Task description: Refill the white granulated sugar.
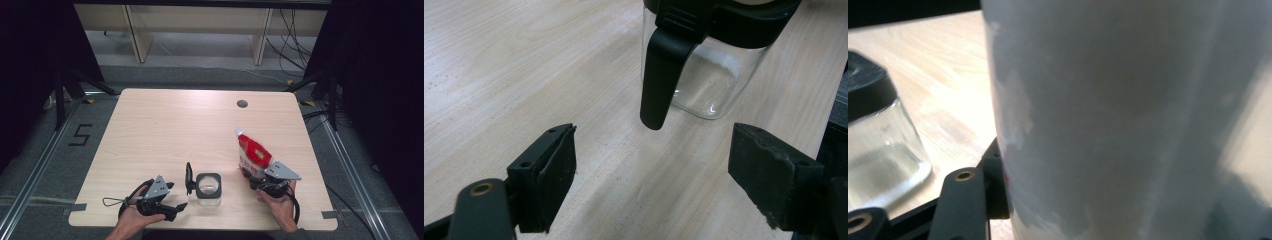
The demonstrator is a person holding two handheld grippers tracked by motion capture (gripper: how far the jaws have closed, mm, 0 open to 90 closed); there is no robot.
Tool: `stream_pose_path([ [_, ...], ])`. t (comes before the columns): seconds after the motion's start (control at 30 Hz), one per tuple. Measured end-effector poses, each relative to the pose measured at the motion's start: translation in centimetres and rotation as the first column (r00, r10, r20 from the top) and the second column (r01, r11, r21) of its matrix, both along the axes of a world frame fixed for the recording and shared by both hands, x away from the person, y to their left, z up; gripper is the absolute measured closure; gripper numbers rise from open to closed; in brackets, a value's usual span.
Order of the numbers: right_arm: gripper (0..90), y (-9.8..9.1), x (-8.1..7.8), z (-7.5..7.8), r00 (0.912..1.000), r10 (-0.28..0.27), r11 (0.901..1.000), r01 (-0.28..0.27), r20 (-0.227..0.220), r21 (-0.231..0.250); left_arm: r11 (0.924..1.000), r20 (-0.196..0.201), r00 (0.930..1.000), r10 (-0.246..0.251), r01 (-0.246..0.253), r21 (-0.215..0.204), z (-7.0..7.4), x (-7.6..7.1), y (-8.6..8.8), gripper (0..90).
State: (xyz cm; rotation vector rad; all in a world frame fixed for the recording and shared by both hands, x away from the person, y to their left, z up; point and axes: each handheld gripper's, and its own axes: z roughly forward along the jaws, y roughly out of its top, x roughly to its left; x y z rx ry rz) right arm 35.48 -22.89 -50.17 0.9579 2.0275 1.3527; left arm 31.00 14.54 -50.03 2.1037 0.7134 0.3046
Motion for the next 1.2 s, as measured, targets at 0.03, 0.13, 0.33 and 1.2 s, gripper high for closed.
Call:
stream_pose_path([
  [0.03, 41.4, 0.0, -0.2, 0.4, 0.9976, -0.004, 0.9988, 0.007, 0.07, -0.048, 1.0, -0.003, 1.0, 0.002, -0.002, 0.001, 0.0, 0.0, 0.0, 18.8],
  [0.13, 41.4, 0.0, -1.2, 1.3, 0.9961, 0.001, 0.9942, 0.009, 0.088, -0.107, 0.9998, -0.002, 1.0, -0.006, 0.006, 0.017, 0.0, 0.0, 0.1, 18.8],
  [0.33, 41.5, -0.7, -3.1, 3.2, 0.9695, 0.069, 0.9633, -0.004, 0.235, -0.268, 1.0, 0.005, 1.0, 0.001, -0.001, 0.009, -0.1, 0.1, 0.1, 18.7],
  [1.2, 41.6, 0.9, -6.9, 4.5, 0.8923, 0.237, 0.7027, 0.116, 0.384, -0.702, 0.9999, -0.017, 0.9998, 0.013, -0.013, -0.003, -0.3, 0.0, 0.0, 18.6],
])
